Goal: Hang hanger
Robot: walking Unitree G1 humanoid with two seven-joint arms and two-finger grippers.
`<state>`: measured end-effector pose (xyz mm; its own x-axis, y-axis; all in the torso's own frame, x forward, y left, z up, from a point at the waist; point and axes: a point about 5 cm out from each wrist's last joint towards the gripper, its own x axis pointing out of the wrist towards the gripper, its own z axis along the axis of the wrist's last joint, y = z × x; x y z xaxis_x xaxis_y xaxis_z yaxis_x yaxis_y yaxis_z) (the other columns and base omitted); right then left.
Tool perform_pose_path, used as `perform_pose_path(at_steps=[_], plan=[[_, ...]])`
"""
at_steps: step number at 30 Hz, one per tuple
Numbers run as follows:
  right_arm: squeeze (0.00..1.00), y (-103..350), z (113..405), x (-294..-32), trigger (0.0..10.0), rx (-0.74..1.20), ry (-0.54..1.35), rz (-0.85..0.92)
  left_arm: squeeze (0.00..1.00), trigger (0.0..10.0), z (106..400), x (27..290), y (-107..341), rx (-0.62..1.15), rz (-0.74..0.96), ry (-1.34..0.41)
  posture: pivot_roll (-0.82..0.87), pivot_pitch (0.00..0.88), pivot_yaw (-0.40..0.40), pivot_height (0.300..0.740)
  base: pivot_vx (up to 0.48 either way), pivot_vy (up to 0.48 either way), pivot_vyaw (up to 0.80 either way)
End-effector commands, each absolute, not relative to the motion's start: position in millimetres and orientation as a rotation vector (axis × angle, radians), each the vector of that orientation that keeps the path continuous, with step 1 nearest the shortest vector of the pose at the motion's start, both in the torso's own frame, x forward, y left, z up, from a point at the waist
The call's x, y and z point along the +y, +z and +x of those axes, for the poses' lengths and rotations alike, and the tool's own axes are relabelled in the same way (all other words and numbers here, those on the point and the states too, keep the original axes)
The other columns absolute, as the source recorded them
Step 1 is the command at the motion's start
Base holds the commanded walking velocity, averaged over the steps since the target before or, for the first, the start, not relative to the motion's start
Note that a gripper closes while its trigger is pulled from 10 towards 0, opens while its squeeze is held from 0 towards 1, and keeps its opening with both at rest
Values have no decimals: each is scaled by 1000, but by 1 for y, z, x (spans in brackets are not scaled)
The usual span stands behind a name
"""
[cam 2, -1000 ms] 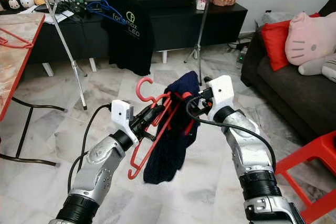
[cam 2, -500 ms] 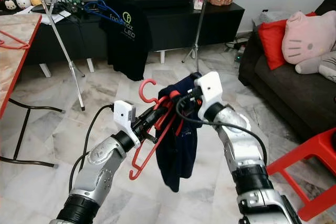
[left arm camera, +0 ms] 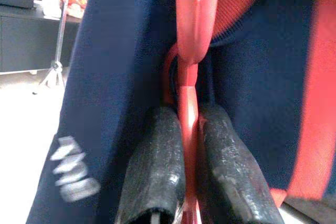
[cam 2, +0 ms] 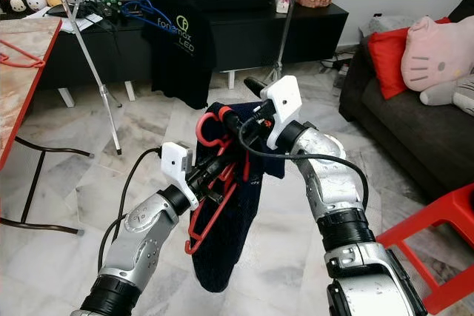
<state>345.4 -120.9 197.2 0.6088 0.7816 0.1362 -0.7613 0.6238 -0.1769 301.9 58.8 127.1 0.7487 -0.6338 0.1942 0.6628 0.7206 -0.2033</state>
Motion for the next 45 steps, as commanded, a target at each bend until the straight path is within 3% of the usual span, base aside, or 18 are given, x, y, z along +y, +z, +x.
perform_pose_path(at_steps=[1, 7, 14, 17, 19, 23, 33, 39, 41, 42, 45], plan=[[0, 193, 341, -115, 10000, -181, 950, -130, 0, 10000, 301, 51, 137, -159, -268, -757, -58, 0, -76, 740, 0, 0, 0], [0, 157, 344, -146, 10000, -1, 755, -229, 0, 10000, 300, 52, 137, -160, -270, -752, -58, 0, -77, 740, 0, 0, 0], [0, 155, 347, -170, 10000, 30, 584, -223, 0, 10000, 300, 52, 136, -157, -271, -753, -68, 0, -69, 740, 0, 0, 0], [0, 157, 347, -166, 10000, 15, 618, -203, 0, 10000, 300, 51, 136, -158, -272, -754, -68, 0, -69, 740, 0, 0, 0], [0, 162, 335, -145, 10000, -34, 797, -197, 0, 10000, 300, 51, 137, -160, -273, -756, -63, 0, -70, 740, 0, 0, 0], [0, 165, 325, -134, 10000, -47, 907, -178, 0, 10000, 300, 52, 136, -159, -271, -753, -63, 0, -70, 740, 0, 0, 0], [0, 163, 308, -129, 10000, -25, 1042, -147, 0, 10000, 300, 53, 136, -157, -270, -756, -64, 0, -67, 740, 0, 0, 0], [0, 150, 306, -136, 10000, 51, 1019, -191, 0, 10000, 299, 51, 137, -157, -272, -767, -65, 0, -66, 740, 0, 0, 0], [937, 149, 307, -138, 10000, 60, 1005, -197, 0, 10000, 299, 51, 136, -156, -272, -768, -68, 0, -67, 740, 0, 0, 0], [1000, 149, 307, -140, 10000, 72, 1003, -203, 0, 10000, 299, 52, 136, -155, -271, -767, -68, 0, -67, 740, 0, 0, 0], [1000, 149, 306, -142, 10000, 83, 1004, -228, 0, 10000, 299, 53, 136, -156, -271, -764, -71, 0, -69, 740, 0, 0, 0]])
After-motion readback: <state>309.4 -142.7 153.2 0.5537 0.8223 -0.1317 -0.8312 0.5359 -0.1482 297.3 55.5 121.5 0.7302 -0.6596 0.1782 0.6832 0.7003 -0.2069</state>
